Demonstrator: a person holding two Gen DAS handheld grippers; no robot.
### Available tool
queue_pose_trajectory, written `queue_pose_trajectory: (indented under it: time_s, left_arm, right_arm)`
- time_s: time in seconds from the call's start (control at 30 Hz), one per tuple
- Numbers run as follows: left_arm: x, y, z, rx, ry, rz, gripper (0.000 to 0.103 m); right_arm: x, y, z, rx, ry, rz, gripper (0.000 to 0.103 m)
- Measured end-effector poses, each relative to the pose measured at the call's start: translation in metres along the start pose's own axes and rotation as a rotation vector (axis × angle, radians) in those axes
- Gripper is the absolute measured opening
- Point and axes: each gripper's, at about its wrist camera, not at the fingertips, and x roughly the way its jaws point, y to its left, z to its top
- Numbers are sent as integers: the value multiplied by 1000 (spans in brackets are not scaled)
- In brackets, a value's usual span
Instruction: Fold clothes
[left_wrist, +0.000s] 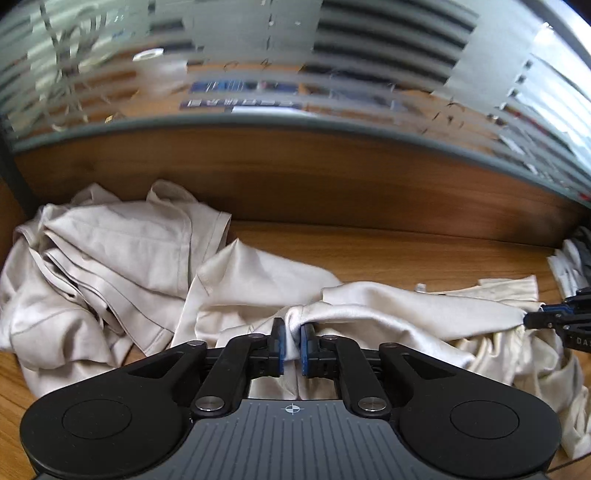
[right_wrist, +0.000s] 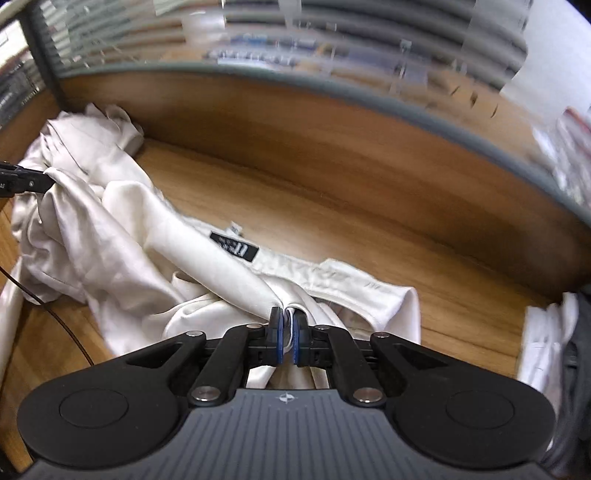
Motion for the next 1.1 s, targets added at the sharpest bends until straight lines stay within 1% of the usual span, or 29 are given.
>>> queue_pose_trajectory:
  time_s: [0.03,0.07,0.1,0.13,0.23,0.27,0.33,0.47,0.67,0.8,0.93,1.0,1.07,1.1]
  left_arm:
    - [4,0,-1,-7,8,1,14]
    - [4,0,-2,-10,12,-4,17]
    - [3,0,-4,-12,12,-12,18]
    - [2,0,-5,-12,14,-18,20]
    - [-7,0,-12,-12,22,-34,25]
    - [-10,0,-15,-14,25,-40,28]
    - [-18,0,-23,-21,35,-48,30]
    - [-26,0,-41,-28,62,-55,31]
    - [-31,0,-70,-26,108,-54,32]
    - [-30,0,-80,-23,123,-49,33]
    - [-30,0,-87,-11,127,-44,36]
    - [-30,-1,-90,7,131,-37,38]
    - [-27,-3,-93,27,138,-28,41]
    - [-25,-4,-94,31,143,-25,41]
  right_arm:
    - [1,-1,0,4,3,1,9]
    - [3,-3,0,8,5,3,15]
    - [4,-4,0,12,8,4,18]
    - [6,-6,-1,16,10,6,18]
    - [-7,-6,-6,44,-4,13,23]
    - [-13,-5,-10,51,-12,10,25]
    - [-25,-1,-21,62,-28,0,27]
    - [-40,9,-38,82,-35,-16,28]
    - [-41,18,-58,142,-23,11,28]
    - [-40,18,-57,198,-53,5,28]
    - [-34,7,-50,276,-80,-10,29]
    - [-30,-1,-46,313,-83,-14,29]
    - [-26,-4,-46,318,-75,-13,29]
    - [-25,-6,-46,318,-70,-13,25]
